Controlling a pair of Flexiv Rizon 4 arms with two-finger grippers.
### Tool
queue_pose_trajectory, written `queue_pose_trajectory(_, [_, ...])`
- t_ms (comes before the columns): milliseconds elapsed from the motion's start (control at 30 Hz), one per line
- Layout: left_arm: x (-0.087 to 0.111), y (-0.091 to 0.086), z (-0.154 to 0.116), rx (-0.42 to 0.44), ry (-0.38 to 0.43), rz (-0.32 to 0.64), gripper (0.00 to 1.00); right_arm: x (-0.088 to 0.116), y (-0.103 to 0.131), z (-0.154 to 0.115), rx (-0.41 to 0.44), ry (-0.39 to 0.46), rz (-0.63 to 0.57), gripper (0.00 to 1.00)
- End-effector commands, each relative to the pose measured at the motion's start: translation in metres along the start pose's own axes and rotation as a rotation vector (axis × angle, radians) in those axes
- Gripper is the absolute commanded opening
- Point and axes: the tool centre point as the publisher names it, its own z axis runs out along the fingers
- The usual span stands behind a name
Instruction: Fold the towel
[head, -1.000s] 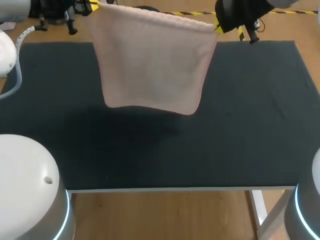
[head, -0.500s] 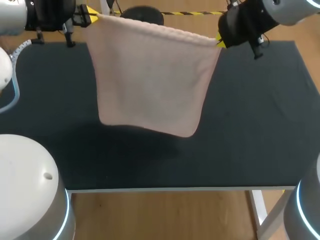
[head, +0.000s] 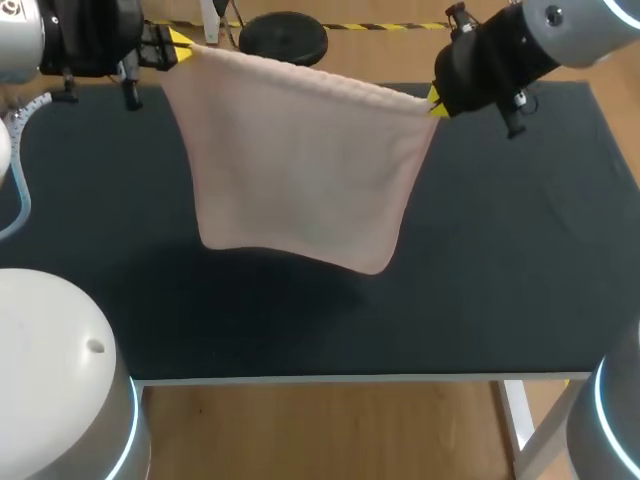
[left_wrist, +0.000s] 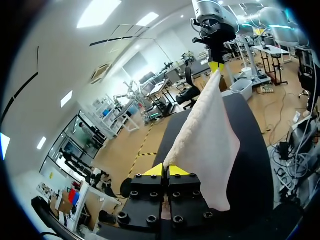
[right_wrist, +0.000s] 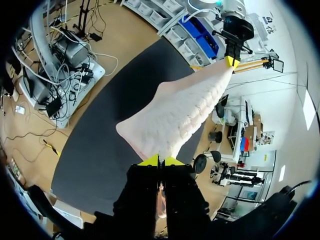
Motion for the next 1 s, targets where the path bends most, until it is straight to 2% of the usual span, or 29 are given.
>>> queue_pose_trajectory(33, [0.005, 0.001, -0.016, 0.020, -0.007, 0.016, 0.00, 0.015, 0.002, -0.013, 0.005, -0.002, -0.019, 0.00])
queue_pose_trajectory(367, [0.011, -0.005, -0.030, 0.033, 0.002, 0.018, 0.00, 0.024, 0.008, -0.031, -0.031, 0.010, -0.044, 0.00])
queue_pose_trajectory(567, [0.011, 0.012, -0.012, -0.007, 0.045, -0.063, 0.00, 0.024, -0.007, -0.005, -0.058, 0.110, -0.009, 0.00])
queue_pose_trajectory(733, [0.008, 0.030, 0.006, -0.042, 0.057, -0.131, 0.00, 0.021, -0.021, 0.020, -0.041, 0.145, 0.020, 0.00])
queue_pose_trajectory(1000, [-0.003, 0.060, 0.056, -0.091, 0.112, -0.196, 0.00, 0.005, -0.050, 0.065, -0.021, 0.208, 0.059, 0.00])
